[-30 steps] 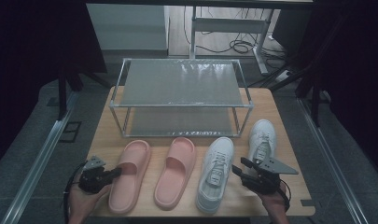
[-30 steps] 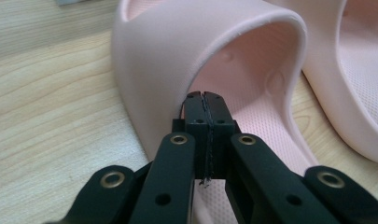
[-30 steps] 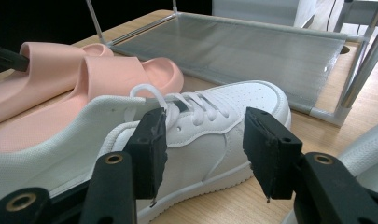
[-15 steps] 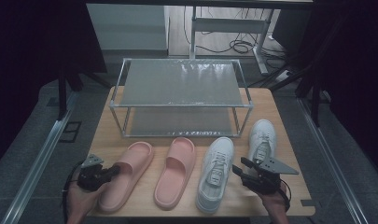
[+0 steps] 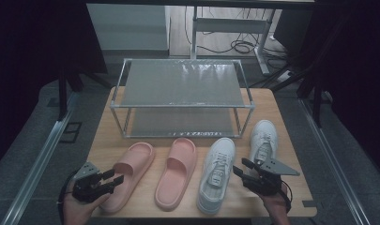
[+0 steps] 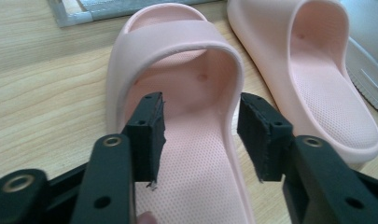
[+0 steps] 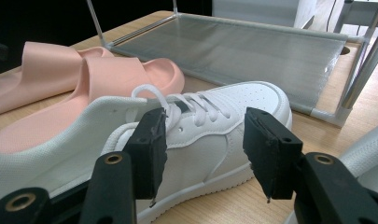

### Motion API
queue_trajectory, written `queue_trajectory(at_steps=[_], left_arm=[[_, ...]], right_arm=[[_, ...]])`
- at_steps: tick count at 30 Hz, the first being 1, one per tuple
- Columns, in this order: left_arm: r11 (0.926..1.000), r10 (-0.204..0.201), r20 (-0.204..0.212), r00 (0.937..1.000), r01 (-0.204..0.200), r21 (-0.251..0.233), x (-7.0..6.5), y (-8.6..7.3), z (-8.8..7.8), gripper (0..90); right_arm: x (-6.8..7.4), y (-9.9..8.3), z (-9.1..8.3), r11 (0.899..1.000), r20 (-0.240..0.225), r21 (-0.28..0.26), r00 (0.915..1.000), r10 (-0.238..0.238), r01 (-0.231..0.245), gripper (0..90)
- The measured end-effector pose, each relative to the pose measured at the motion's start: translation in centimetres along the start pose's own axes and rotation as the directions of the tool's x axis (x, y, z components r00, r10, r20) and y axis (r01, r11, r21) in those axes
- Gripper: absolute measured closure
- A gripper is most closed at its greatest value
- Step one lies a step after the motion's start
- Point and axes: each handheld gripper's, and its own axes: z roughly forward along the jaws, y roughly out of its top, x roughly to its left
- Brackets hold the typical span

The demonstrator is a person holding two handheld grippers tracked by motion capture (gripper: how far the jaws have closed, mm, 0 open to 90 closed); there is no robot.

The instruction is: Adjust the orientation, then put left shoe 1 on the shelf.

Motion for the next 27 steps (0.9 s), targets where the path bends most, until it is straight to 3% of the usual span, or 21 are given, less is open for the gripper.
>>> queue_trajectory(at_steps=[15,27], left_arm=[[0.9999,0.009,0.005,0.9999,-0.009,0.010,-1.5,0.2,0.7,49.1],[0.9991,0.018,0.002,0.9998,-0.018,0.039,-2.3,0.4,2.8,49.1]], right_arm=[[0.1,0.1,-0.2,1.000,-0.001,-0.004,1.0000,-0.003,0.003,49.5],[0.1,0.2,-0.2,1.000,-0.001,-0.005,1.0000,-0.004,0.004,49.3]])
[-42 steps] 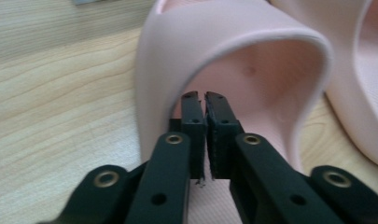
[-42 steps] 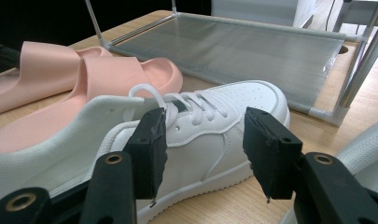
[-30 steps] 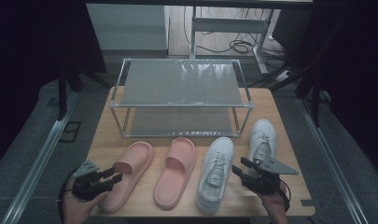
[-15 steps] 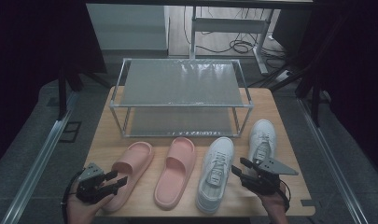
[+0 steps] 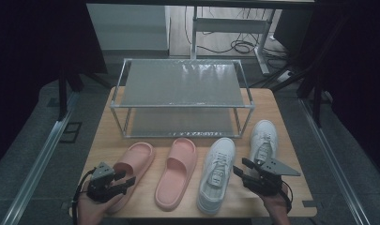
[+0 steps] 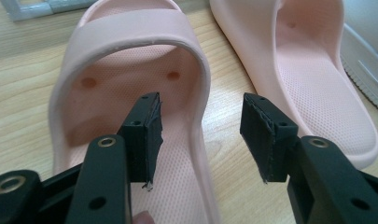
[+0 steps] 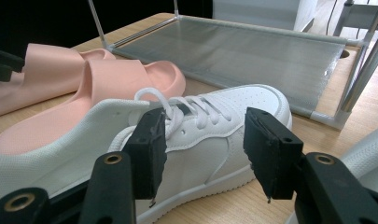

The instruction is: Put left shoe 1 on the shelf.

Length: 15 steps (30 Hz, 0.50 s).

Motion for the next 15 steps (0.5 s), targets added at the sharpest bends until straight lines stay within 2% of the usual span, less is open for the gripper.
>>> queue_trajectory(at_steps=[9,15], left_arm=[[0.9996,0.014,-0.029,0.9995,-0.013,0.023,-0.3,0.4,1.6,52.9],[0.9994,0.019,-0.041,0.9989,-0.018,0.028,-0.5,0.8,2.8,59.9]], right_arm=[[0.0,0.0,0.1,1.000,-0.001,0.003,1.0000,-0.002,0.002,49.3],[0.0,-0.1,0.1,1.000,0.000,0.004,1.0000,-0.003,0.003,49.2]])
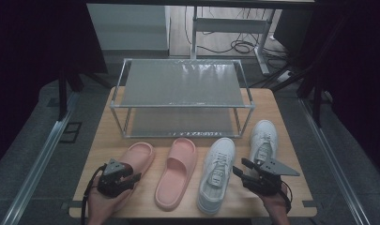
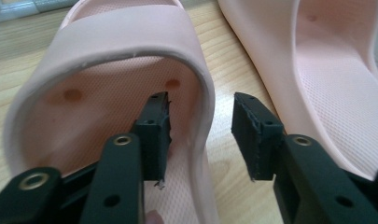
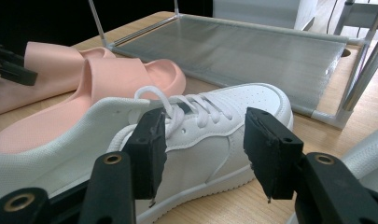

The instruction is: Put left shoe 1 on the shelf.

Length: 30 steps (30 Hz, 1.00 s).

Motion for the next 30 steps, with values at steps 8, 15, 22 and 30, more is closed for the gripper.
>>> queue_trajectory(at_steps=[8,15,22,30], left_arm=[[0.9998,0.019,-0.042,0.9989,-0.018,0.013,-0.4,0.1,0.8,76.5],[0.9996,0.029,-0.085,0.9960,-0.028,0.003,-0.7,0.2,0.6,83.6],[0.9991,0.037,-0.103,0.9941,-0.039,-0.016,-1.0,0.4,0.1,84.8],[0.9977,0.039,-0.094,0.9948,-0.044,-0.051,-1.0,1.4,-0.7,84.8]], right_arm=[[0.0,0.0,0.0,1.000,0.000,0.000,1.0000,-0.001,0.001,49.2],[0.0,0.0,0.0,1.000,0.000,0.001,1.0000,-0.001,0.001,49.2],[0.0,0.0,-0.1,1.000,0.003,-0.003,1.0000,0.002,-0.002,49.2],[0.0,0.2,-0.2,1.000,-0.009,-0.015,0.9999,0.011,-0.011,49.3]])
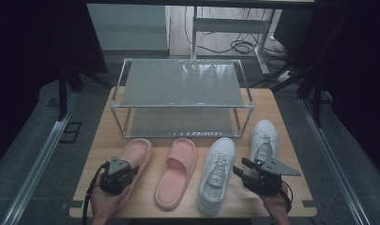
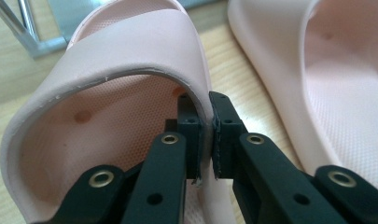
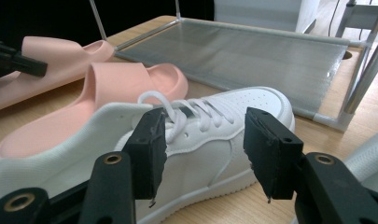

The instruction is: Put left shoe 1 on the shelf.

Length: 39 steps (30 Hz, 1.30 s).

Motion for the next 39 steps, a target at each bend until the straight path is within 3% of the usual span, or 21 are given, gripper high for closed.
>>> queue_trajectory(at_steps=[21,39], left_arm=[[0.9993,-0.006,0.039,0.9992,0.007,-0.038,0.5,3.7,1.1,84.7],[0.9992,0.011,0.026,0.9996,-0.010,-0.040,1.1,6.7,3.6,84.7]], right_arm=[[0.1,0.3,-0.2,1.000,-0.005,-0.011,1.0000,0.000,0.000,49.4],[0.1,0.2,-0.1,1.000,-0.003,-0.010,1.0000,0.004,-0.004,49.5]])
